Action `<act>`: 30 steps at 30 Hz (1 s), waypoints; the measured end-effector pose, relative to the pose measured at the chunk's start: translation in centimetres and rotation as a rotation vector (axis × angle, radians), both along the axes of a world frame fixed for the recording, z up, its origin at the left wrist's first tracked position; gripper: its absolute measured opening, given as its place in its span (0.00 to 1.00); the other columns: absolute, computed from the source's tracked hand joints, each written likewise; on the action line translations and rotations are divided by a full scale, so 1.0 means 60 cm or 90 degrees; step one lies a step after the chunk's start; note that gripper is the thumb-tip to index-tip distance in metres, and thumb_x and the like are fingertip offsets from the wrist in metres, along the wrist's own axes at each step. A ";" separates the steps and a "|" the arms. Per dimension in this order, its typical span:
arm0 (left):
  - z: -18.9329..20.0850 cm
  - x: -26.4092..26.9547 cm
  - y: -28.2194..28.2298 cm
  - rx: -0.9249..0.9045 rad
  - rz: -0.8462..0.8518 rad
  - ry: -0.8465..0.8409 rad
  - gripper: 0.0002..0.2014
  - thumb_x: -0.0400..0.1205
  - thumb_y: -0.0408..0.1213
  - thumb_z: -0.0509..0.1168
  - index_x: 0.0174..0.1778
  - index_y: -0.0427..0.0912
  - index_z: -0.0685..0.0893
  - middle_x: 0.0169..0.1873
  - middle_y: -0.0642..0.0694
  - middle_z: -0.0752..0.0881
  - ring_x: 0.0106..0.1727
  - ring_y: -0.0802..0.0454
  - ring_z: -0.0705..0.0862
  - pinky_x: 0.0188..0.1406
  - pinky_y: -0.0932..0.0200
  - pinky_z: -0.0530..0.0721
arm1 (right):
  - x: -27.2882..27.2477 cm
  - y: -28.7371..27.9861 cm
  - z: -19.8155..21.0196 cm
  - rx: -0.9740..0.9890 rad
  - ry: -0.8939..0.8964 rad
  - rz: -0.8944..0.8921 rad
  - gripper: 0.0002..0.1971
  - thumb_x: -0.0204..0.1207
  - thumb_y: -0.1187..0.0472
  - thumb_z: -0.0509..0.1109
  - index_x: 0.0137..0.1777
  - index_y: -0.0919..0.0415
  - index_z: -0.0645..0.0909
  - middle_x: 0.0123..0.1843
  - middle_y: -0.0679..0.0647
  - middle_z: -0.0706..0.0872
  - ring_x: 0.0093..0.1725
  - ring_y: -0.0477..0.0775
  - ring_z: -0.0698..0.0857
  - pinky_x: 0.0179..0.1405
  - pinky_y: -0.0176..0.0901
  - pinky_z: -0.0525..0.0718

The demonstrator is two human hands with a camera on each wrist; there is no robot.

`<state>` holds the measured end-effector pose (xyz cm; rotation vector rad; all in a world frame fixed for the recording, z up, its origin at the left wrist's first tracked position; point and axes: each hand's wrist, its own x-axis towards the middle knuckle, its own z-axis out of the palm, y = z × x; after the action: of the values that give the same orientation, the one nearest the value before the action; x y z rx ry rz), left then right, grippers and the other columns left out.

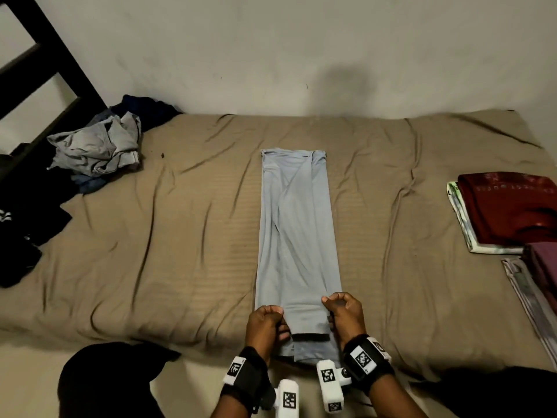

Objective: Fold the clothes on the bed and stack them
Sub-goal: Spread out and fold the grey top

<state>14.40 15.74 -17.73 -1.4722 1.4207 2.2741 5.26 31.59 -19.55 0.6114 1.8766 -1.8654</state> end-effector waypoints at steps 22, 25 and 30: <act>-0.091 0.045 -0.152 -1.075 -0.873 0.139 0.51 0.68 0.23 0.66 0.88 0.62 0.61 0.84 0.25 0.62 0.81 0.27 0.72 0.64 0.26 0.81 | -0.004 0.139 -0.049 0.720 0.461 0.795 0.56 0.69 0.43 0.76 0.86 0.30 0.37 0.90 0.52 0.31 0.89 0.61 0.49 0.70 0.59 0.69; -0.107 0.042 -0.160 -1.087 -0.884 0.184 0.49 0.71 0.24 0.65 0.88 0.63 0.61 0.86 0.27 0.59 0.84 0.28 0.65 0.69 0.25 0.77 | -0.016 0.132 -0.047 0.706 0.484 0.816 0.50 0.75 0.49 0.73 0.86 0.28 0.41 0.91 0.53 0.34 0.89 0.63 0.52 0.66 0.59 0.71; -0.112 0.023 -0.167 -1.097 -0.936 0.240 0.30 0.88 0.64 0.49 0.87 0.63 0.62 0.88 0.39 0.59 0.87 0.34 0.61 0.79 0.31 0.65 | -0.039 0.101 -0.034 0.700 0.620 0.891 0.56 0.62 0.73 0.63 0.87 0.31 0.50 0.92 0.54 0.44 0.89 0.62 0.52 0.74 0.59 0.63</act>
<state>15.80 5.74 -24.42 0.4763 2.9970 0.1065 2.89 37.62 -21.56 -1.3262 2.5614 -0.0291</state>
